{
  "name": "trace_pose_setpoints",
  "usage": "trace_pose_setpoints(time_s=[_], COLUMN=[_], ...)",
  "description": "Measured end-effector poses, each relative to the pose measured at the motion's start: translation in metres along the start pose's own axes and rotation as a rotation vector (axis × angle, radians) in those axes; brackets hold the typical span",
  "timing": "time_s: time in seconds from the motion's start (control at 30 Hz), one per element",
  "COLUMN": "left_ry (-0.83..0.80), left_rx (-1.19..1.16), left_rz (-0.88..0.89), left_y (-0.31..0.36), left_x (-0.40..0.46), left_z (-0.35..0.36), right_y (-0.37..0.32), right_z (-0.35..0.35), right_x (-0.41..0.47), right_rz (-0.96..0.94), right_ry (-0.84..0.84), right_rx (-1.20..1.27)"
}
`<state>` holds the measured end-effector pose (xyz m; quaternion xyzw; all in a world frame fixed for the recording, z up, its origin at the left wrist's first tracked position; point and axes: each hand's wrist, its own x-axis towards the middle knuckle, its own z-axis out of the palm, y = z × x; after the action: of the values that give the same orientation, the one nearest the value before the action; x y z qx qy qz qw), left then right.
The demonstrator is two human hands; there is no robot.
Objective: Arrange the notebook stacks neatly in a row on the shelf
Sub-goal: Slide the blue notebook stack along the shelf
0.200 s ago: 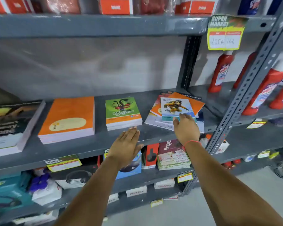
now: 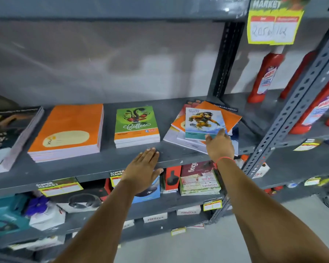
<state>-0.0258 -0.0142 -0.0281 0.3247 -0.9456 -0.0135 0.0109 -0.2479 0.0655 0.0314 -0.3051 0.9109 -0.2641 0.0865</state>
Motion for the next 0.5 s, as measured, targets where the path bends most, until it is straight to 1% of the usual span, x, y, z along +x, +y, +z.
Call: trace_pose_setpoints(time_s=[0.1,0.2,0.3,0.4,0.5], left_ry=[-0.02,0.017,0.044,0.059,0.07], left_rx=[0.008,0.028,0.045,0.064,0.07], left_rz=[-0.027,-0.036,-0.048,-0.05,-0.053], left_y=[-0.002,-0.003,-0.002,-0.002,-0.003], left_x=[0.008,0.011,0.012,0.013,0.012], left_z=[0.007,0.012,0.015,0.016,0.018], right_y=[0.003,0.005,0.004,0.003,0.008], right_z=[0.0,0.0,-0.005,-0.011,-0.013], right_x=[0.021,0.035,0.047,0.054,0.055], right_rz=[0.075,0.159,0.277,0.335,0.372], right_ry=[-0.043,-0.04,-0.097,-0.137,-0.132], right_rx=[0.045,0.051,0.098,0.126,0.224])
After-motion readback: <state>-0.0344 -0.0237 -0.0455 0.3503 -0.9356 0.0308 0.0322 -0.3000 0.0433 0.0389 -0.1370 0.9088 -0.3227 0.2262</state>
